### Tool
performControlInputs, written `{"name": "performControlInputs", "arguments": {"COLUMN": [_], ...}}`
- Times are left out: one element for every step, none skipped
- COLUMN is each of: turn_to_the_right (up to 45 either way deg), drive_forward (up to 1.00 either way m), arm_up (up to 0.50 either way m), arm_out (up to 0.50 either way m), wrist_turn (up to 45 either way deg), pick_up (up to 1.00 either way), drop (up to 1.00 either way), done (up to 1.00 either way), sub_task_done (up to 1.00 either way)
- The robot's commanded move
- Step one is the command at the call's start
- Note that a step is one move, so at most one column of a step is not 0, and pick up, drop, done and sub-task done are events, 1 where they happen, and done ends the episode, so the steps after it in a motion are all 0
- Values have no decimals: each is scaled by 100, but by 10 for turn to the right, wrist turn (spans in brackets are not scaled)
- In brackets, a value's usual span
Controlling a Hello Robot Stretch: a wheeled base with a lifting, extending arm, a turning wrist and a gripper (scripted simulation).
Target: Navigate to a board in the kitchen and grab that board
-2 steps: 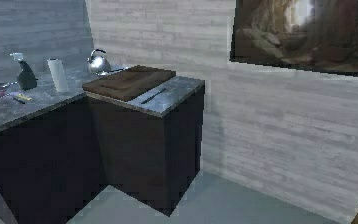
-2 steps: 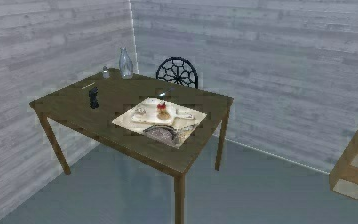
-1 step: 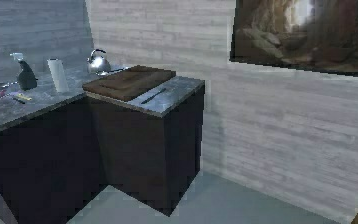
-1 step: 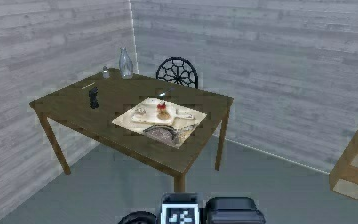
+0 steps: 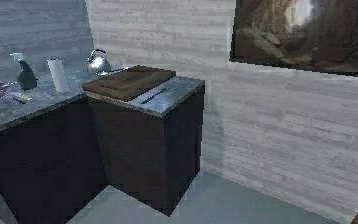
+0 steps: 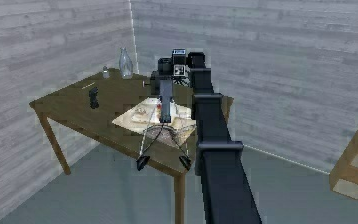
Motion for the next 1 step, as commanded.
{"name": "performControlInputs", "arguments": {"turn_to_the_right": [0], "drive_forward": [0], "arm_up": [0], "arm_out": [0], "wrist_turn": [450], "pick_up": [0], "drop": [0], "done": [0], "sub_task_done": [0]}}
